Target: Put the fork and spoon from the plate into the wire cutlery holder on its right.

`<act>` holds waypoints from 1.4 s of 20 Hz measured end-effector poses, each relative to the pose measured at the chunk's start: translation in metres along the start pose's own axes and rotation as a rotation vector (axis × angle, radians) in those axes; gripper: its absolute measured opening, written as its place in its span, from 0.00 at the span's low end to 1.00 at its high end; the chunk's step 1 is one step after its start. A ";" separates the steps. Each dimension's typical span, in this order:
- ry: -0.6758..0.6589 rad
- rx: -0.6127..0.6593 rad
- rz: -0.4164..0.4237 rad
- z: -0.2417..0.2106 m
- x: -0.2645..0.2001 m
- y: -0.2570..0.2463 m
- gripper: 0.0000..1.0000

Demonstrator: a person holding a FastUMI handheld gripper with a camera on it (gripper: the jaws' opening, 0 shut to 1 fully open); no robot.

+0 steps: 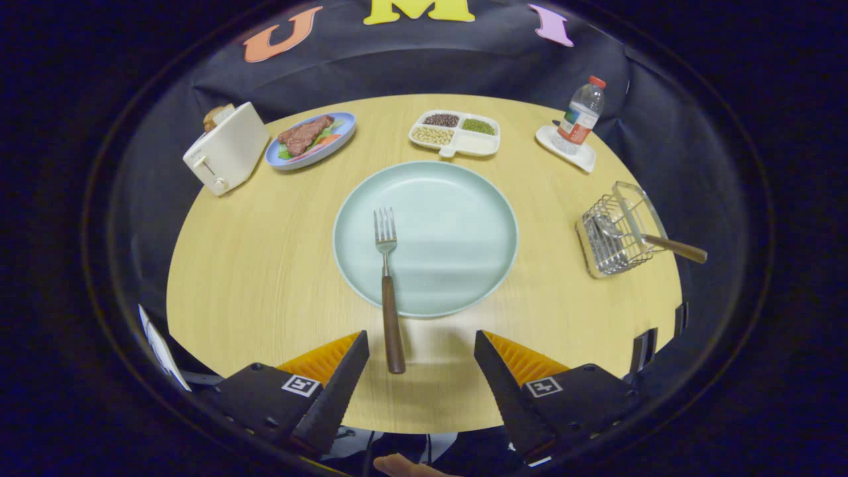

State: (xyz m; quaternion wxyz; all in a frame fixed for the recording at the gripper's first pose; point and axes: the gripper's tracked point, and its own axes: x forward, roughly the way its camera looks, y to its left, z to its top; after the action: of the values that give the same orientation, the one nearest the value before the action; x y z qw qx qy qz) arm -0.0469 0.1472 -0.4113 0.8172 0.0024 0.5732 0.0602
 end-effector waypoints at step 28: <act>-0.064 -0.001 0.054 0.022 0.000 0.010 0.01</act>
State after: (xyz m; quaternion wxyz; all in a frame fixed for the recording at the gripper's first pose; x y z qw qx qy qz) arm -0.0271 0.1583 -0.4034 0.8331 0.0193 0.5466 0.0824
